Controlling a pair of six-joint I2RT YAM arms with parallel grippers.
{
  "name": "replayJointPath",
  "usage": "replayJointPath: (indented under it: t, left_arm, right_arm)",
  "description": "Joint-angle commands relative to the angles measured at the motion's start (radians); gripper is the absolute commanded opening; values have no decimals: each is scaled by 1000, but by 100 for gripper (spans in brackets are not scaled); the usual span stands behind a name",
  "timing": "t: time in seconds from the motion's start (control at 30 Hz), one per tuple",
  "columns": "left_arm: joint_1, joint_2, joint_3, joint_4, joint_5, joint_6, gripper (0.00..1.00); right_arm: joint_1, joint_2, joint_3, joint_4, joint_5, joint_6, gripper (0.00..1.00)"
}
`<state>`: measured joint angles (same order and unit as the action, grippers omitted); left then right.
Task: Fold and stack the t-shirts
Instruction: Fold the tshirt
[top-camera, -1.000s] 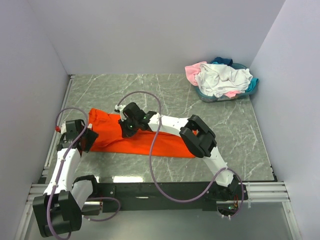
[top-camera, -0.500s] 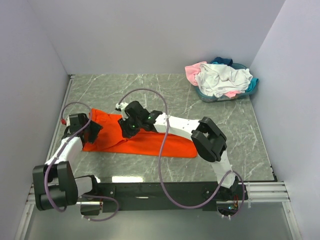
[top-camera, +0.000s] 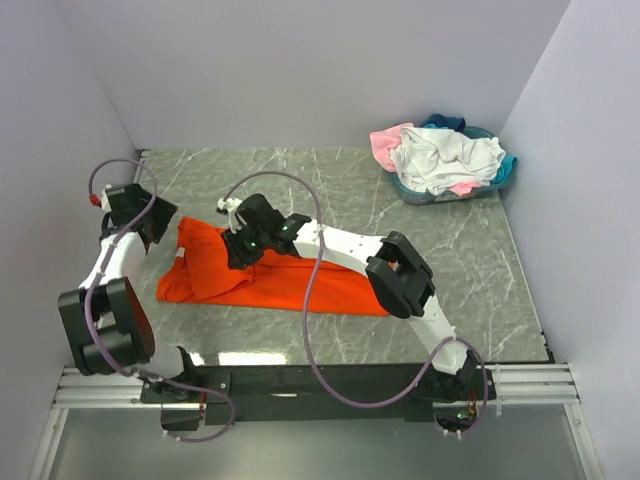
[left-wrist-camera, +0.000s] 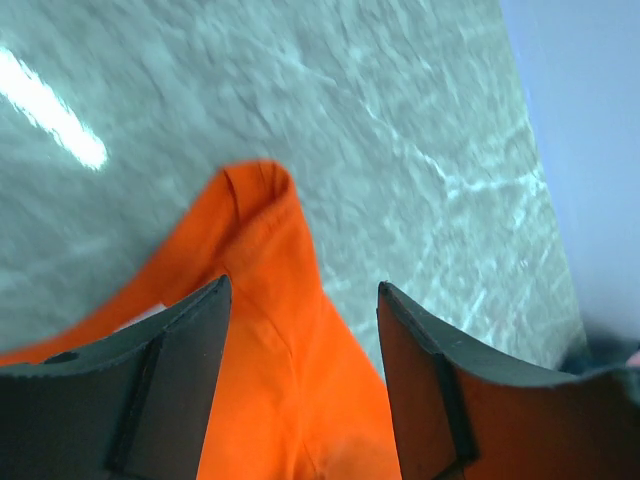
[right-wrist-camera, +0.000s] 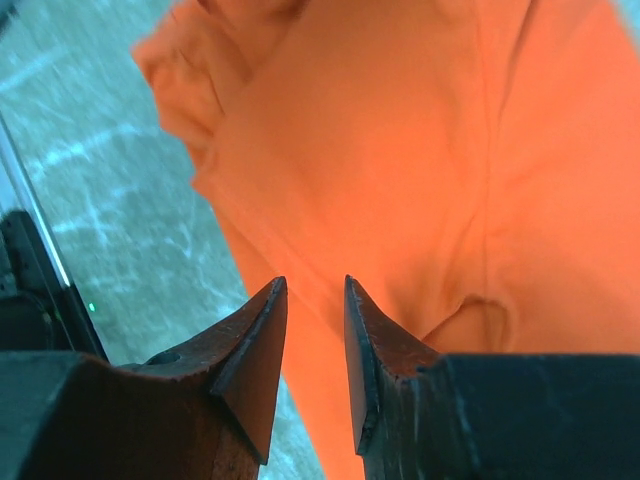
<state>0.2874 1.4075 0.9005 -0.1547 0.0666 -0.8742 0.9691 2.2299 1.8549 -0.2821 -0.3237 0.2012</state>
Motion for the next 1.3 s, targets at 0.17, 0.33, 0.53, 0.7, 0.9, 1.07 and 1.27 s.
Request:
replayJointPath:
  t: [0.17,0.33,0.53,0.7,0.9,1.07,1.27]
  left_arm:
    - [22,211,155,44,52,81,60]
    - [22,309,202,66,53,86,57]
    - [22,383,261,61,67,84,56]
    - [22,426,291,66,82,77,54]
    - [24,453,296,75,68,52,54]
    - [22,470,296,87,70,43,53]
    - [15,487,307,89,67,49,51]
  right_arm:
    - [5,30,-54,-12,-40,24,36]
    - [5,31,-71,-11,-57,33,36]
    - [5,43,-89,-25,-52,23,35]
    - [6,40,-111,-35,-34,9,35]
    - [5,25,-126,-19,-44,21,35]
    - [-7,-51,-106,-15,-12,41,36]
    - [-85,-214,-206,29,40,86,40]
